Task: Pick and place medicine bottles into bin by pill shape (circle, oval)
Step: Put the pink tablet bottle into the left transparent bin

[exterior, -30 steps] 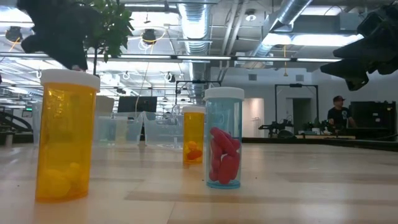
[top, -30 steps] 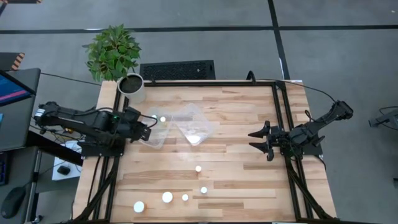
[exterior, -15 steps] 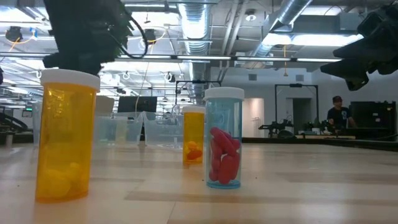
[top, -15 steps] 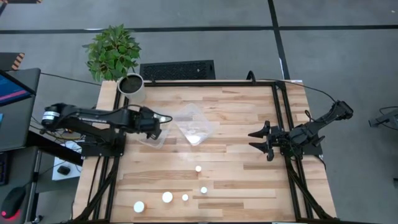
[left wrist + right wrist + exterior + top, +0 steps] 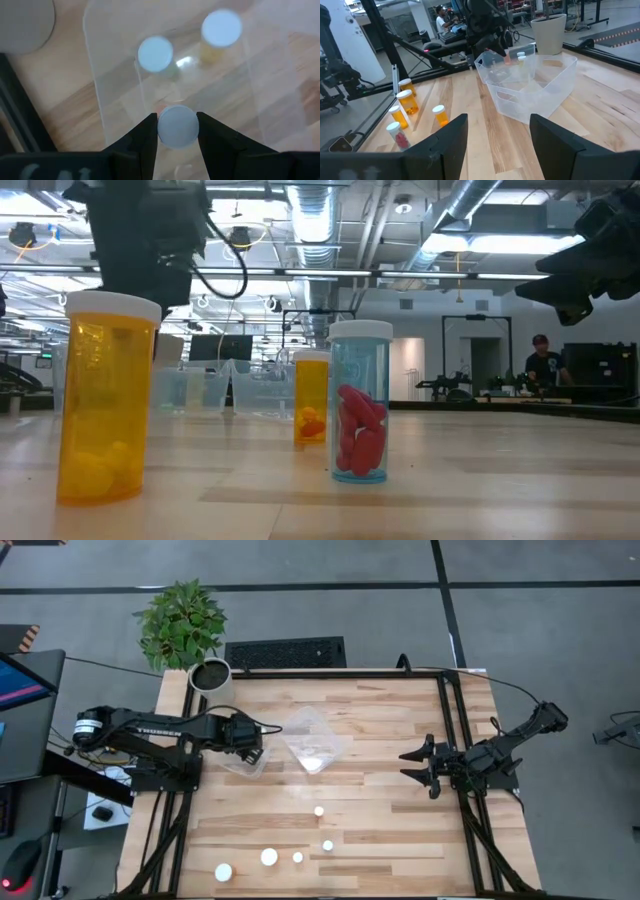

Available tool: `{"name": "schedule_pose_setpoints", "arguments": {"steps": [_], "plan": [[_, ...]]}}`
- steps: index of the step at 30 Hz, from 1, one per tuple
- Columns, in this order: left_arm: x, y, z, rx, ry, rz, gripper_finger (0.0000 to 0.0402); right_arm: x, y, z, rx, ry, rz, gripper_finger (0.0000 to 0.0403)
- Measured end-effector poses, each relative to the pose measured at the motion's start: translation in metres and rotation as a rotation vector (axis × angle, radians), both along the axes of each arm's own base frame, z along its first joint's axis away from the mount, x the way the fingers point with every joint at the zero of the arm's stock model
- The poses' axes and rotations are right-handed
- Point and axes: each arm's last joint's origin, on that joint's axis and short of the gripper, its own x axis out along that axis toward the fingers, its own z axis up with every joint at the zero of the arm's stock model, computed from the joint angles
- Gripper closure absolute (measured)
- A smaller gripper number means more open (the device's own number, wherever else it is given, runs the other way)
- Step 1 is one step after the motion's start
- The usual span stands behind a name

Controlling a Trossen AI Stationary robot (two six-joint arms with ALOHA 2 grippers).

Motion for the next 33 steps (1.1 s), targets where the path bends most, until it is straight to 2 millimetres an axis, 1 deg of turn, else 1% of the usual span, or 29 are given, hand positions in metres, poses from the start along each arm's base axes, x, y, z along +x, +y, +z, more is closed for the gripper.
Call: {"name": "schedule_pose_setpoints", "arguments": {"steps": [6, 12, 22, 26, 33], "plan": [[0.002, 0.000, -0.007, 0.003, -0.043, -0.003, 0.0281, 0.000, 0.000, 0.000, -0.002, 0.000, 0.000, 0.0177], [-0.004, 0.002, -0.018, 0.001, -0.018, 0.014, 0.0281, 0.000, 0.000, 0.000, -0.004, 0.001, 0.001, 0.0177], [-0.004, 0.003, -0.019, 0.012, -0.027, 0.018, 0.0280, 0.000, 0.000, 0.000, -0.005, 0.001, 0.001, 0.0177], [-0.005, 0.002, -0.021, -0.008, -0.020, 0.009, 0.0265, 0.000, 0.000, 0.000, -0.005, 0.001, 0.001, 0.0177], [-0.004, 0.002, -0.021, 0.002, -0.025, 0.010, 0.0212, 0.000, 0.000, 0.000, -0.005, 0.001, 0.001, 0.0177]]}}
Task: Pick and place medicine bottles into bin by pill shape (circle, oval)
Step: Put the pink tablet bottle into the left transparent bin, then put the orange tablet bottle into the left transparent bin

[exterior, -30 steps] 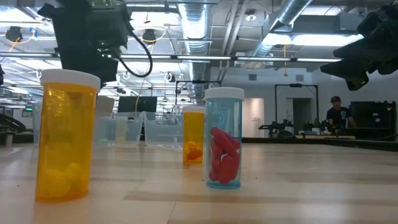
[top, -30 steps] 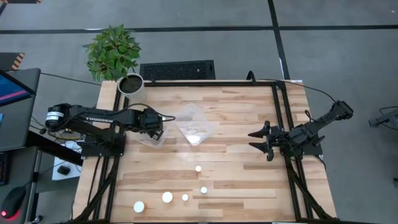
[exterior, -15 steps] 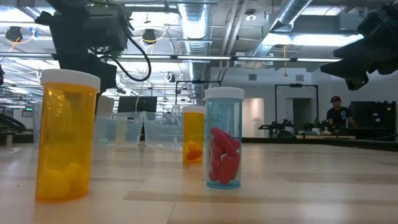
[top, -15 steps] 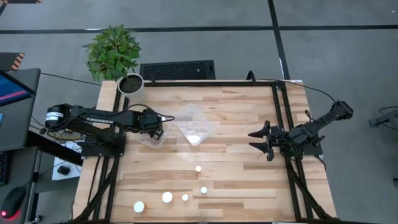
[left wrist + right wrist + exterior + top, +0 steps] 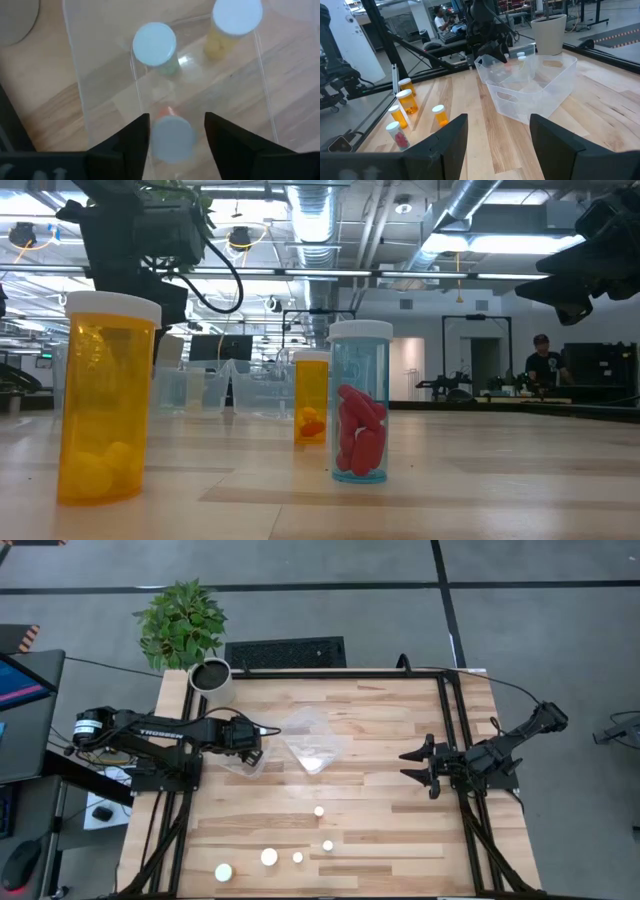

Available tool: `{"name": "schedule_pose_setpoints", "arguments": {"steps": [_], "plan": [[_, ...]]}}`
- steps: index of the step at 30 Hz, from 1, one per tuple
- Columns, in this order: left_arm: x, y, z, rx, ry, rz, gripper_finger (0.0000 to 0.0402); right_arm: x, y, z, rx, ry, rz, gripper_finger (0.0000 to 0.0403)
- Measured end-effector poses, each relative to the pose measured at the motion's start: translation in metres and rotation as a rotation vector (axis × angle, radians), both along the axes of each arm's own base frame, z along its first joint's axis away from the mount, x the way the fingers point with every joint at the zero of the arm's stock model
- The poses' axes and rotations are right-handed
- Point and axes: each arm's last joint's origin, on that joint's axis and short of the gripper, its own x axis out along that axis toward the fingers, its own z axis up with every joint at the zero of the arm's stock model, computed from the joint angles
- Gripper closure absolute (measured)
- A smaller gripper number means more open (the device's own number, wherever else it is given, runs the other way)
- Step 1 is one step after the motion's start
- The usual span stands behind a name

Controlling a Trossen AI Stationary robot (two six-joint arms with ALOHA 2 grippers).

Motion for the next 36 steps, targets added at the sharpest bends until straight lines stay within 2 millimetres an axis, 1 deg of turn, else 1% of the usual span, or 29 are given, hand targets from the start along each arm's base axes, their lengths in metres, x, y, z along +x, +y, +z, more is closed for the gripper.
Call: {"name": "schedule_pose_setpoints", "arguments": {"steps": [3, 7, 28, 31, 36], "plan": [[0.000, 0.000, 0.000, 0.004, 0.000, 0.003, 0.0197, 0.000, 0.000, 0.000, 0.000, 0.000, 0.000, 0.0177], [0.000, 0.000, 0.000, 0.006, 0.000, 0.004, 0.0187, 0.000, 0.000, 0.000, 0.000, 0.000, 0.000, 0.0177], [0.000, 0.000, 0.001, 0.012, 0.010, -0.025, 0.0186, 0.000, 0.000, 0.000, 0.001, -0.001, 0.000, 0.0177], [0.002, 0.001, 0.005, 0.014, 0.007, -0.032, 0.0186, 0.000, 0.000, 0.000, 0.000, 0.000, 0.000, 0.0177], [0.010, 0.002, 0.020, 0.043, -0.012, -0.066, 0.0186, 0.000, 0.000, 0.000, 0.001, 0.000, 0.000, 0.0177]]}}
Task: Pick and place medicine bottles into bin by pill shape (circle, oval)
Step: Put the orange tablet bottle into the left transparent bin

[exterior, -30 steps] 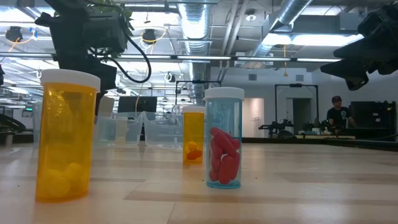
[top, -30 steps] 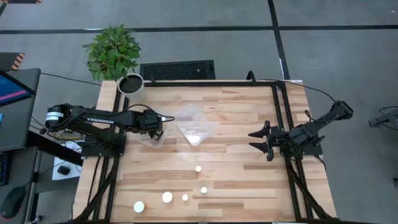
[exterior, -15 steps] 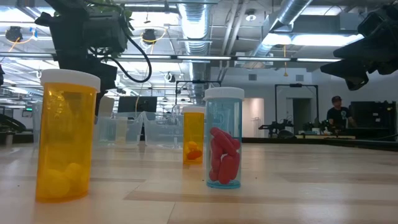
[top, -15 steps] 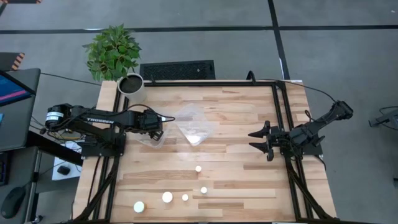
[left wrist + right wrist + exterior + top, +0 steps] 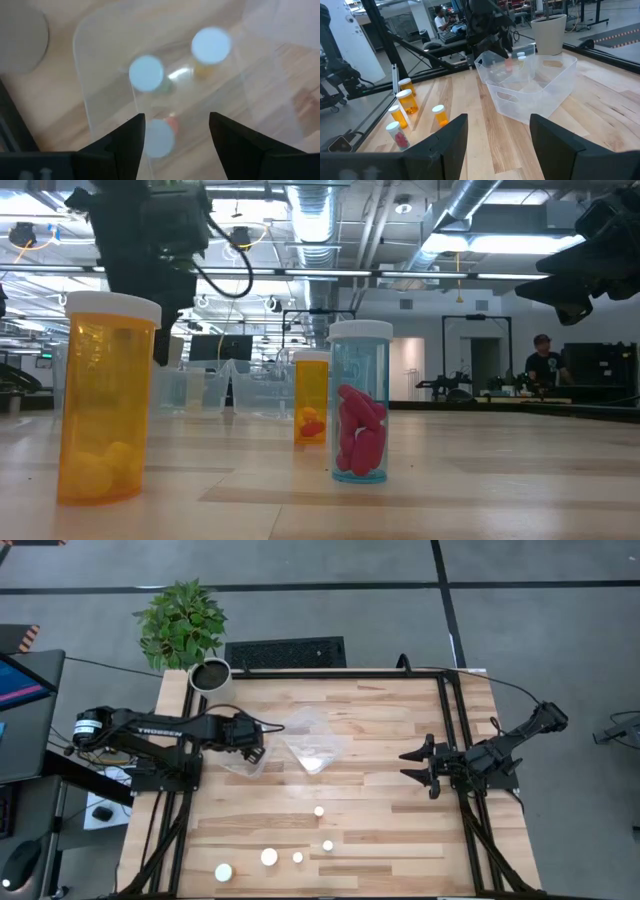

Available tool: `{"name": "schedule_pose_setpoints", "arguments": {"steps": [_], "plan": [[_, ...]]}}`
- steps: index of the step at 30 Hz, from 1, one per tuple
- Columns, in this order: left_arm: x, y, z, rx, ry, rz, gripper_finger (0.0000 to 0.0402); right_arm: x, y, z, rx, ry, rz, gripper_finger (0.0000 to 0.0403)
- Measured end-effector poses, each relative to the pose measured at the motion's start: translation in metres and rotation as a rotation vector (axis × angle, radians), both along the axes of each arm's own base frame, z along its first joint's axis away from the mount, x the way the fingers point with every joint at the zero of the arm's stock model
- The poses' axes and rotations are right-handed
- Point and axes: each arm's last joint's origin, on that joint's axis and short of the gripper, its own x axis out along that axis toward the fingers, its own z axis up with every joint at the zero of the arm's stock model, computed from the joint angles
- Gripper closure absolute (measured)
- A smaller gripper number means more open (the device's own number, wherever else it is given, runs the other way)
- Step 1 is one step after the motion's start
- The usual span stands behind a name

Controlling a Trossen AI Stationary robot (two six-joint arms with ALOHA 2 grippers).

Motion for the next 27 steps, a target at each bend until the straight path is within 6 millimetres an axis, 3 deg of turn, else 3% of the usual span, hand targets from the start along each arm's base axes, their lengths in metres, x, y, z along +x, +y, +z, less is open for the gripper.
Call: {"name": "schedule_pose_setpoints", "arguments": {"steps": [9, 14, 21, 27], "plan": [[0.001, 0.001, 0.025, 0.044, 0.052, -0.006, 0.0186, 0.000, 0.000, 0.000, 0.000, 0.000, 0.000, 0.0177], [0.013, -0.008, 0.044, -0.022, -0.028, -0.103, 0.0187, 0.000, 0.000, 0.000, 0.000, 0.000, 0.000, 0.0177], [0.039, -0.048, 0.082, -0.043, -0.269, -0.378, 0.0186, 0.000, 0.000, 0.000, 0.000, 0.000, 0.000, 0.0177], [0.049, -0.100, 0.096, -0.077, -0.469, -0.649, 0.0186, 0.000, 0.000, 0.000, 0.000, 0.000, 0.000, 0.0177]]}}
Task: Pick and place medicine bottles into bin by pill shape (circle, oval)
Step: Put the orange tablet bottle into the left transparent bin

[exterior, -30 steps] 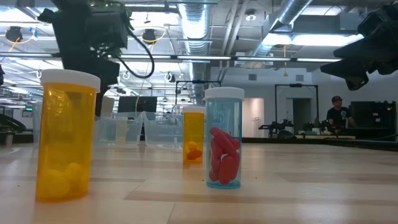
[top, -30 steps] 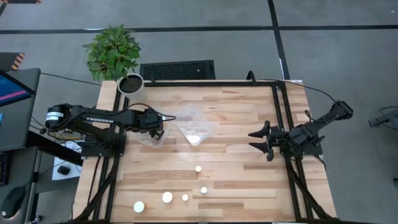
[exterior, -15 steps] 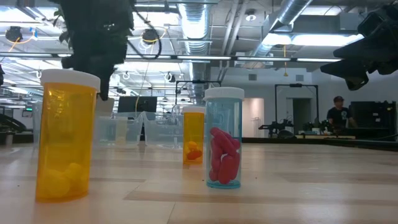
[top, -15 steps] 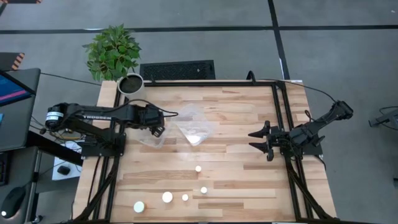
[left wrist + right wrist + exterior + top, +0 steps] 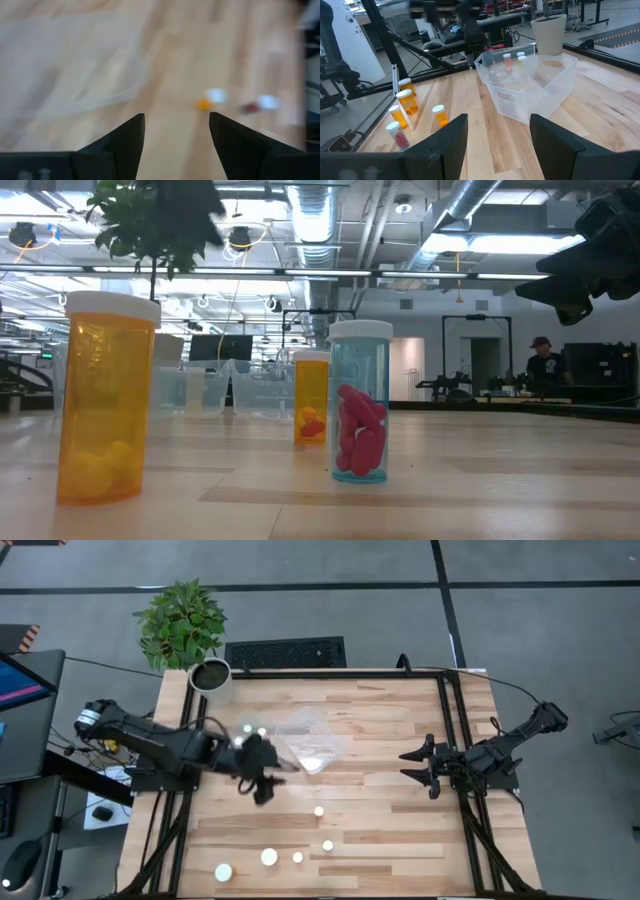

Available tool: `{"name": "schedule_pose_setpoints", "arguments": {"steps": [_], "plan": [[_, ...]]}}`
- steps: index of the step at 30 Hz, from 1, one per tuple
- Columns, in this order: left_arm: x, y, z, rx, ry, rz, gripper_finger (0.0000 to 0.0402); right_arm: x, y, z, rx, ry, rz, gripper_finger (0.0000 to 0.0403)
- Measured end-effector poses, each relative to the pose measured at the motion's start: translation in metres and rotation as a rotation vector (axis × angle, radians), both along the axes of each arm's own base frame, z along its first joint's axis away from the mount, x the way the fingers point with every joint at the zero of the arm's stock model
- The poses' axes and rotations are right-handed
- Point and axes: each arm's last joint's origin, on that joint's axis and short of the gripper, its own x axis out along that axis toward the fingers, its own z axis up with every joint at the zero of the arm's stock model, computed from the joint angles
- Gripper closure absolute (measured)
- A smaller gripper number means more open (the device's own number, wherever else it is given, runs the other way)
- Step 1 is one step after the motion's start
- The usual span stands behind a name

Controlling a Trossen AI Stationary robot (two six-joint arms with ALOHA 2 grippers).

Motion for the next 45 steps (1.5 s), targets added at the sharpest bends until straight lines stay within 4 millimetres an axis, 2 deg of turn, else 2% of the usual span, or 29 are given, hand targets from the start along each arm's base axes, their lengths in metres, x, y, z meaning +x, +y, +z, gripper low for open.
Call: {"name": "schedule_pose_setpoints", "arguments": {"steps": [5, 9, 16, 22, 29, 34, 45], "plan": [[0.016, -0.039, -0.009, 0.011, -0.084, -0.123, 0.0186, 0.000, 0.000, 0.000, 0.000, 0.000, 0.000, 0.0177], [0.034, -0.063, -0.033, 0.035, -0.080, -0.197, 0.0182, 0.000, 0.000, 0.000, 0.001, 0.000, 0.000, 0.0177], [0.066, -0.094, -0.070, -0.019, 0.074, -0.263, 0.0134, 0.000, 0.000, 0.000, 0.003, -0.001, 0.000, 0.0177], [0.095, -0.124, -0.075, -0.010, 0.198, -0.351, 0.0119, 0.000, 0.000, 0.000, 0.008, -0.001, 0.000, 0.0177], [0.112, -0.155, -0.067, -0.007, 0.394, -0.374, 0.0126, 0.000, 0.000, 0.000, 0.011, -0.001, 0.001, 0.0177], [0.111, -0.166, -0.064, 0.001, 0.459, -0.358, 0.0127, 0.000, 0.000, 0.000, 0.010, -0.001, 0.002, 0.0177], [0.109, -0.167, -0.072, 0.044, 0.472, -0.360, 0.0127, 0.000, 0.000, 0.000, 0.019, -0.001, 0.003, 0.0177]]}}
